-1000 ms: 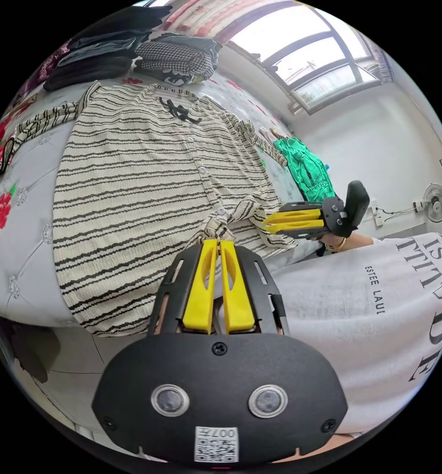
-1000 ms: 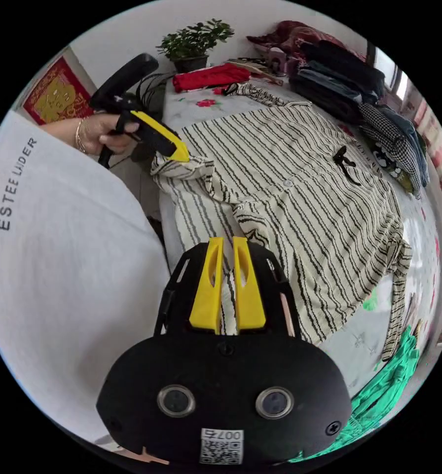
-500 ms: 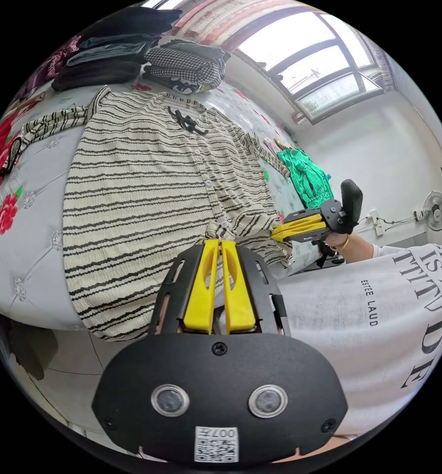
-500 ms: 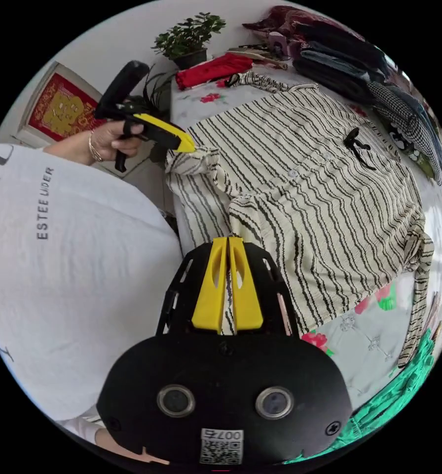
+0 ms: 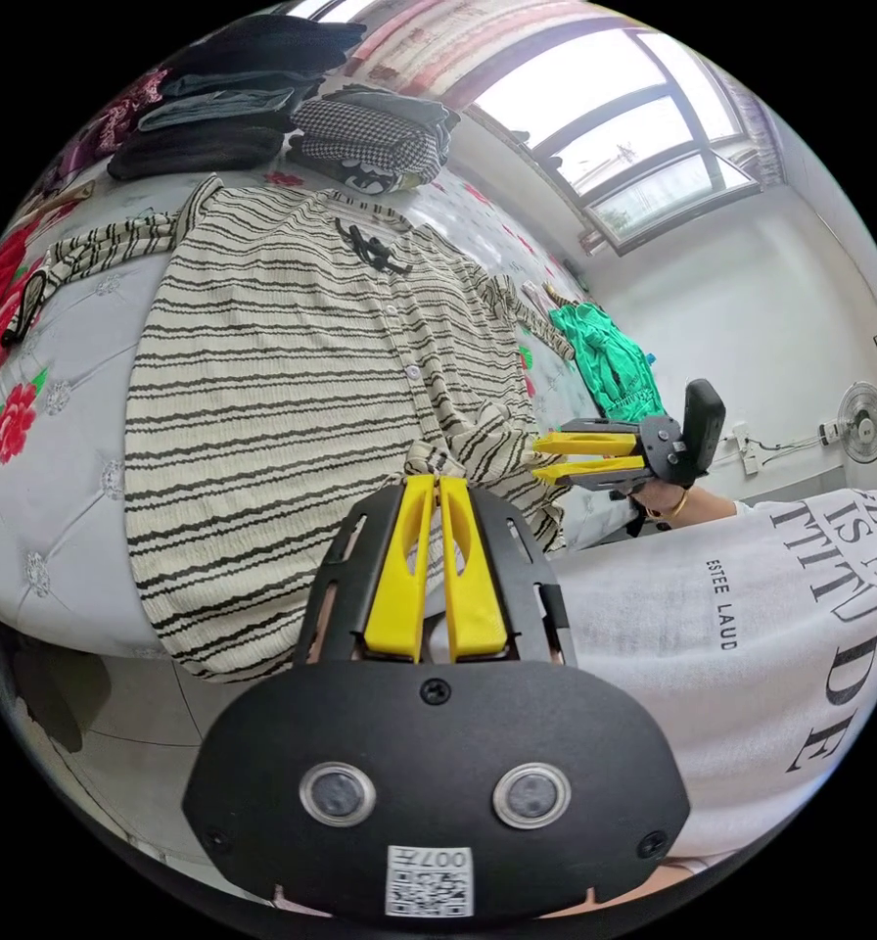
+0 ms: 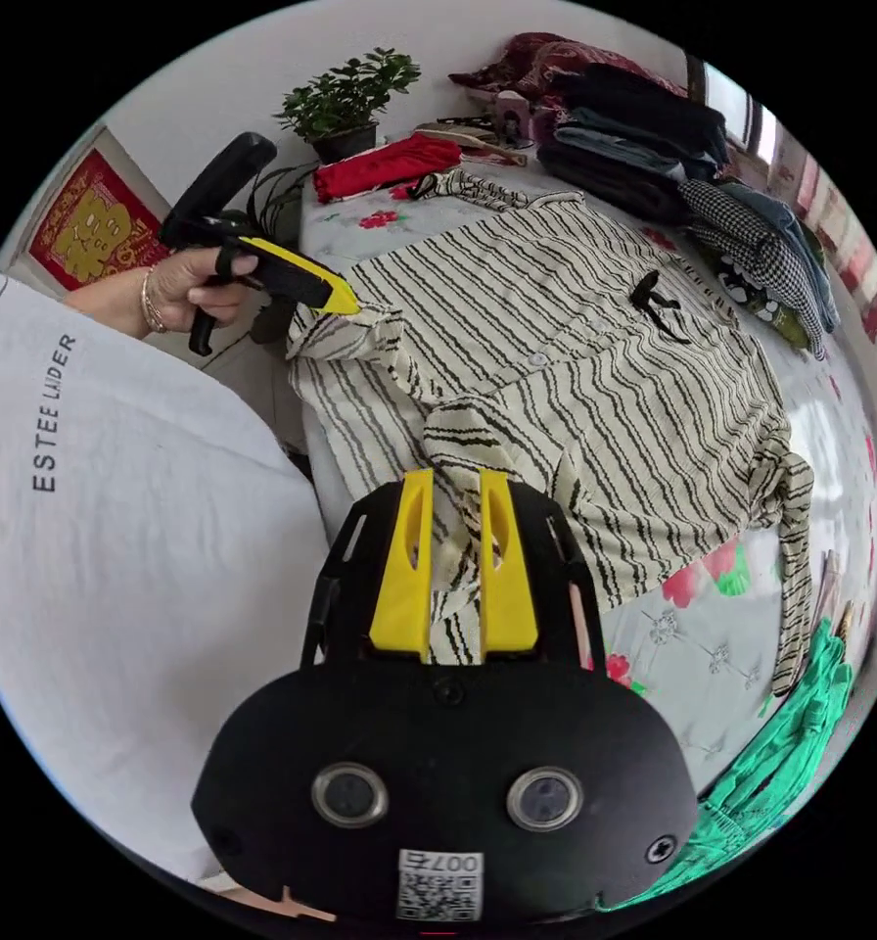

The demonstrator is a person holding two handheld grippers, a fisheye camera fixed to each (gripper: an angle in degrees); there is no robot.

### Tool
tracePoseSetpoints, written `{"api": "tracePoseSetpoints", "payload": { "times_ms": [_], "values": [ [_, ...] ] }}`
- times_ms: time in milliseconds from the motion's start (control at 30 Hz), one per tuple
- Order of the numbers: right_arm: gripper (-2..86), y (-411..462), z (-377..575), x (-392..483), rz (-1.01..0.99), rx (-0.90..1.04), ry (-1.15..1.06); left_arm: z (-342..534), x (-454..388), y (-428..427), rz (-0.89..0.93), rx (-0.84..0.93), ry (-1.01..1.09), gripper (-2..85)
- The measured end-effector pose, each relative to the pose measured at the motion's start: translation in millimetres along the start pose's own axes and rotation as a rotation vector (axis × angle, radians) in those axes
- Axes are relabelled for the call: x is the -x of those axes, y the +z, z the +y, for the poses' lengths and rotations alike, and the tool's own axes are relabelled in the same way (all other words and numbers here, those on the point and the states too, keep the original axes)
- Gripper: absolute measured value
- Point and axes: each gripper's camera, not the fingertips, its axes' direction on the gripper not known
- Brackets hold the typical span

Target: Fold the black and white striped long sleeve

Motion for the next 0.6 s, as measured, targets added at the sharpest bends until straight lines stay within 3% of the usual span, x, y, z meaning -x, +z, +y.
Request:
{"api": "tracePoseSetpoints", "payload": {
  "times_ms": [133,200,300,333,467,533,600],
  "values": [
    [0.3,37.5,-17.0,1.8,0.130,0.142,-0.078,0.3,-1.3,-2.0,-0.002,0.004,0.002,-0.9],
    [0.0,29.4,-25.6,-3.5,0.100,0.158,-0.101,0.0,-2.2,-4.8,-0.005,0.001,-0.001,-0.9],
    [-0.1,-20.2,-38.1,-30.0,-0.243,0.048,-0.061,0.7,-4.3,-14.8,-0.005,-0.030,0.000,-0.9],
    [-0.1,-37.9,-42.6,-50.1,-0.454,-0.018,-0.005,1.2,-4.6,-18.5,-0.005,-0.039,0.000,-0.9],
    [0.2,-15.4,-38.4,-137.7,-1.054,-0.206,0.382,2.1,-7.2,-32.3,0.018,-0.092,-0.004,-0.9],
    [0.6,11.3,-32.9,-148.6,-1.081,-0.197,0.469,1.8,-7.7,-36.8,0.031,-0.116,-0.013,-0.9],
    [1.3,23.0,-33.0,-135.8,-0.942,-0.120,0.431,0.9,-8.6,-39.1,0.039,-0.123,-0.017,-0.9]
  ]
}}
